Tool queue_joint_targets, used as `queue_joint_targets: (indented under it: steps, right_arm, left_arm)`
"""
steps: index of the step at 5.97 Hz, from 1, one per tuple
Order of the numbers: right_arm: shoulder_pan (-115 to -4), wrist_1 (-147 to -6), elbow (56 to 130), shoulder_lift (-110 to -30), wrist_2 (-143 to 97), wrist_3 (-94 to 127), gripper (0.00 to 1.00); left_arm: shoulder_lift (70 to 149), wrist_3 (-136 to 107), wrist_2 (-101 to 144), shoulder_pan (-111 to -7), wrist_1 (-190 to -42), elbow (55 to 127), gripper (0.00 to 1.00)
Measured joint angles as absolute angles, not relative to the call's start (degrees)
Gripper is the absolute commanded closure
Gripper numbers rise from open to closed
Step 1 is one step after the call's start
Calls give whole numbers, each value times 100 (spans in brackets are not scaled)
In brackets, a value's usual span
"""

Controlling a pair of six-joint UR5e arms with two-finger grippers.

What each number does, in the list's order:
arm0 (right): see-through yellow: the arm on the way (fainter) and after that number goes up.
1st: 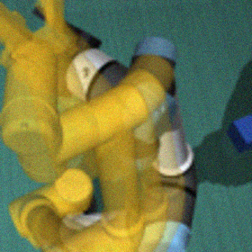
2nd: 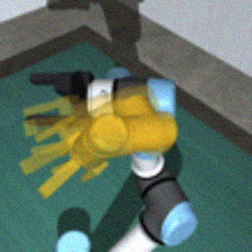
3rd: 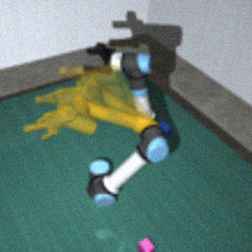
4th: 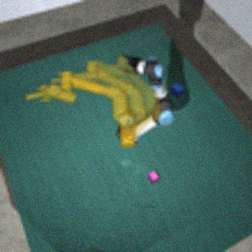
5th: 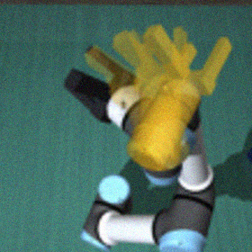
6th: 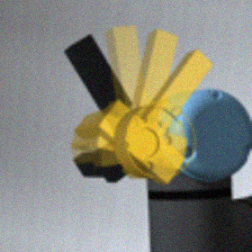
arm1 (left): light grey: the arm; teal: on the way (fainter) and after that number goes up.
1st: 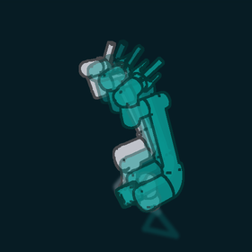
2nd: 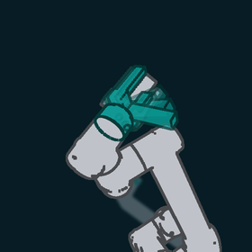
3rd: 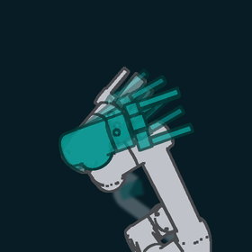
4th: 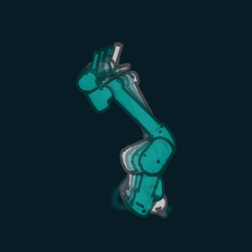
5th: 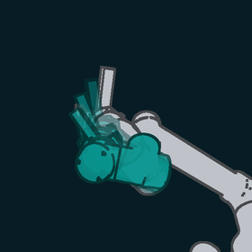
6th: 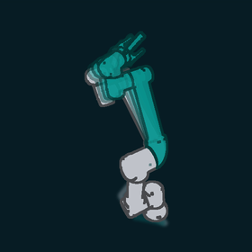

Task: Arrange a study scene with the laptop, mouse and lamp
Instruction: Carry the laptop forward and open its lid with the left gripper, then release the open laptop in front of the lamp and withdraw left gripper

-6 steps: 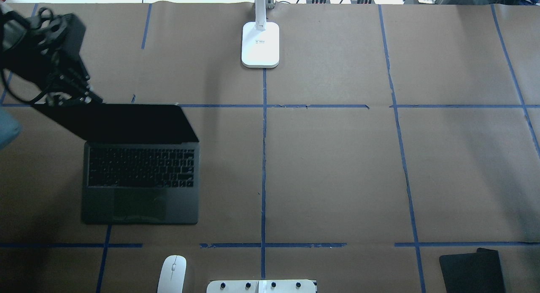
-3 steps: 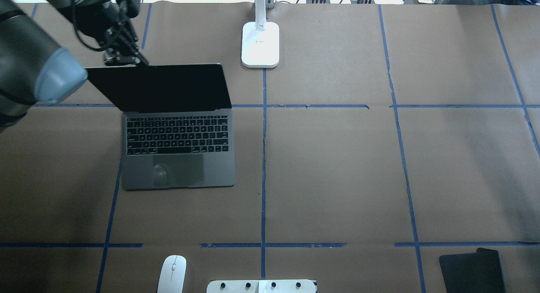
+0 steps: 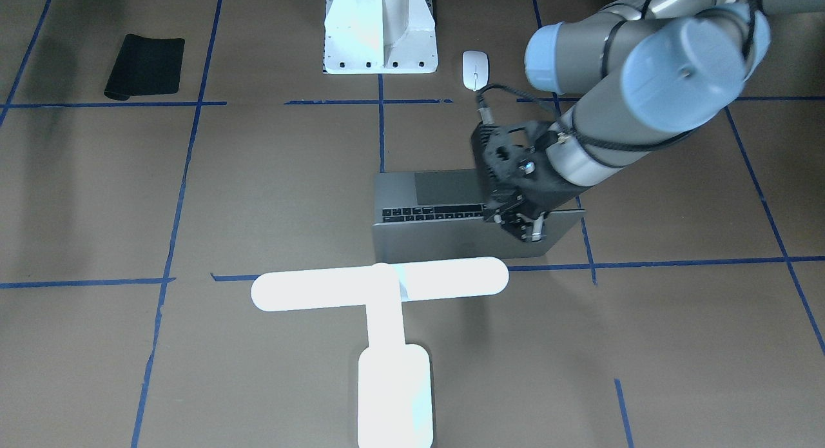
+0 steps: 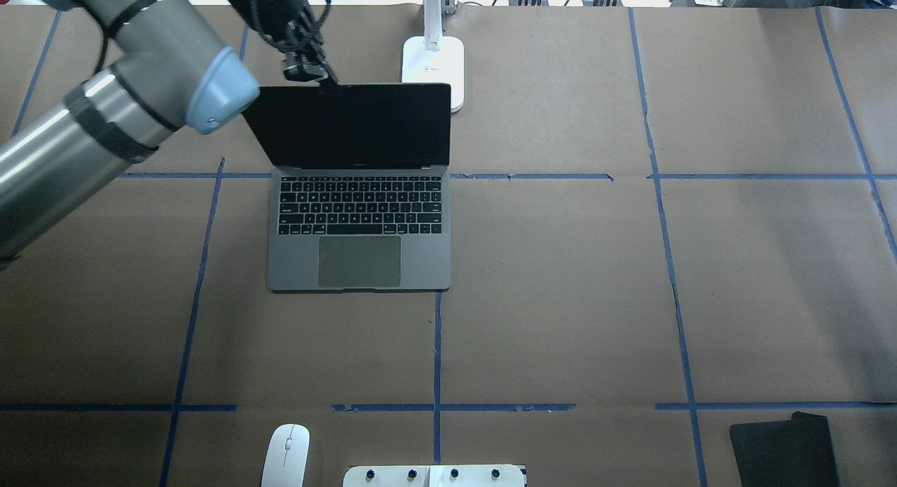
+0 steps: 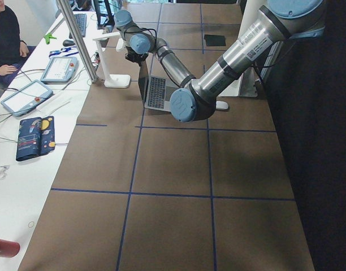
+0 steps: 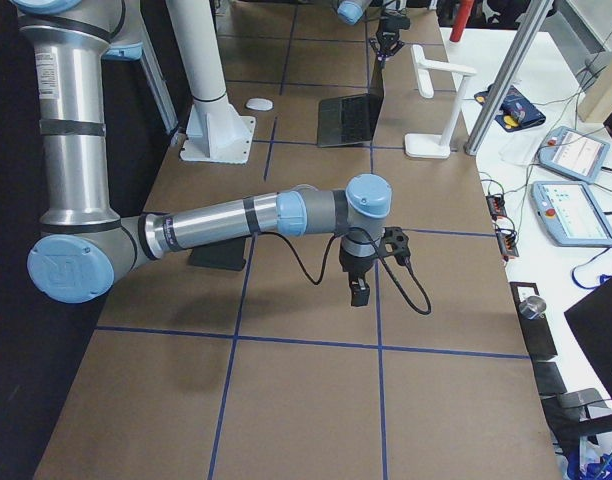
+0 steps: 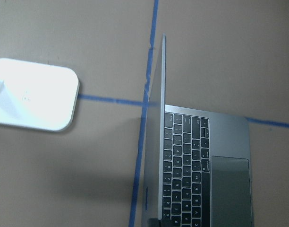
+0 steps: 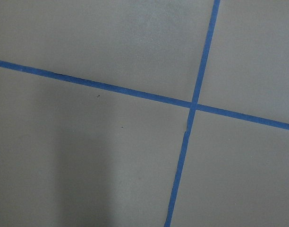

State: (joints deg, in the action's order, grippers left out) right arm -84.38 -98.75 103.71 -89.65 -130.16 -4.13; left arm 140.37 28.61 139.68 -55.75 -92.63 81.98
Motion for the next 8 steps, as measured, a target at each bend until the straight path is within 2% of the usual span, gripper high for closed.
queue_joint_targets:
  steps: [1,2,5,6,8]
  right_arm:
    - [-8437,-9874,10371,-8965,-13016,-413,0]
    - [-8438,-9875,10368,-8965,-13017,-413,0]
    - [-8438,-9872,10378,-8965,-13017,-413,0]
    - [-8438,-9871,10380,-8965,-13017,-413,0]
    - [-8438,-9870,10386,-8965,-13017,-413,0]
  left_arm:
    - [14266,2840,13967,-5535,-9545,7777,97]
    - [14366,2903,13966,-5530,-9721,7559,88]
    - [14075,2973,13968,-5633,-10268,7544,22]
    - [13798,2973,13970,-5724,-10457,7739,4]
    - [12802,2955,13999,-6050,-10462,8805,0]
